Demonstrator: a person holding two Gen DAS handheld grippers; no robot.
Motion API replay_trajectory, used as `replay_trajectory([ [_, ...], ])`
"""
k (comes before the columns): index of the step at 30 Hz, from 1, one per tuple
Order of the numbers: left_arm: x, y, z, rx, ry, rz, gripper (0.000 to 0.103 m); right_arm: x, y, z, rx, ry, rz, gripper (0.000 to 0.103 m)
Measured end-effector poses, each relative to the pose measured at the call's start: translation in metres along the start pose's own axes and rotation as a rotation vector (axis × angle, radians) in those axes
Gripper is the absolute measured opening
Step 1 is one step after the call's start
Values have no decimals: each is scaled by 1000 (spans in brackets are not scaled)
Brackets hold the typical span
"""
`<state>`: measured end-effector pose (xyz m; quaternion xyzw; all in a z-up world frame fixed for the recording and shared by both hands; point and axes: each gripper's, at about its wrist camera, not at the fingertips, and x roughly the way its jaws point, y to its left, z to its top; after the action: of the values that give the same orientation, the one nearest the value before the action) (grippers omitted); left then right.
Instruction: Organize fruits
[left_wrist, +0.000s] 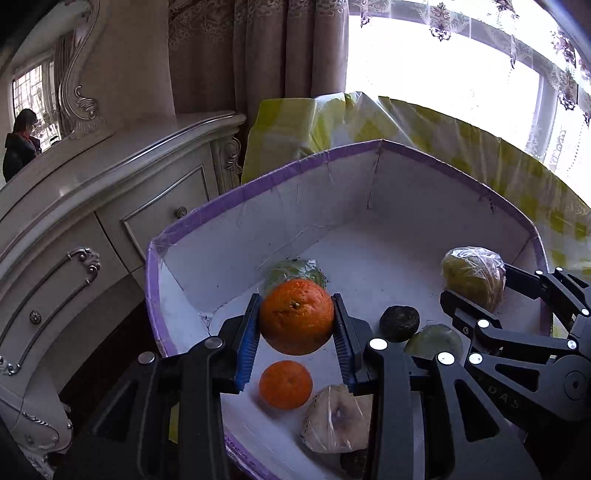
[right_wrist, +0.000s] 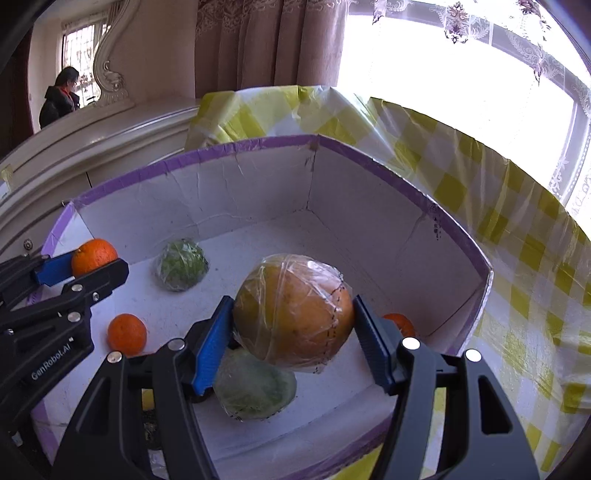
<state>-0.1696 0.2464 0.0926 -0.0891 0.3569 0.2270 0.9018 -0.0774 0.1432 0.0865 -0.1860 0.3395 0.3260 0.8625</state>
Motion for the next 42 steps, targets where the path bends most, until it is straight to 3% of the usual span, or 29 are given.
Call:
replay_trajectory([
  [1,1,-1,0,8,14,-3,36,3,4,-2,-33,9,-39,65],
  [5,4,-2,4,41,101,-17,41,13,8,3,-92,101,-60,67],
  [9,0,6,7,-11,117,-95,61,21,5,6,-124,176,-60,69],
  [12,2,6,10,-24,150,-144,71,18,2,7,-110,185,8,84],
  [14,5,-1,12,11,188,-195,85,17,2,7,-93,183,44,92],
  [16,5,-1,15,18,213,-205,87,17,5,7,-100,188,41,94],
  [18,1,-2,16,31,212,-178,87,18,9,7,-106,204,28,96],
  [23,-9,4,25,57,211,52,87,20,14,13,-90,292,0,99],
  [26,-12,15,31,26,220,34,87,14,15,19,-53,326,-1,100],
  [32,-9,23,36,21,278,33,87,-3,9,29,36,358,91,101],
  [35,-8,20,36,28,304,33,87,-3,14,30,28,388,76,101],
  [42,3,11,35,103,358,111,87,3,20,25,-14,411,-4,101],
])
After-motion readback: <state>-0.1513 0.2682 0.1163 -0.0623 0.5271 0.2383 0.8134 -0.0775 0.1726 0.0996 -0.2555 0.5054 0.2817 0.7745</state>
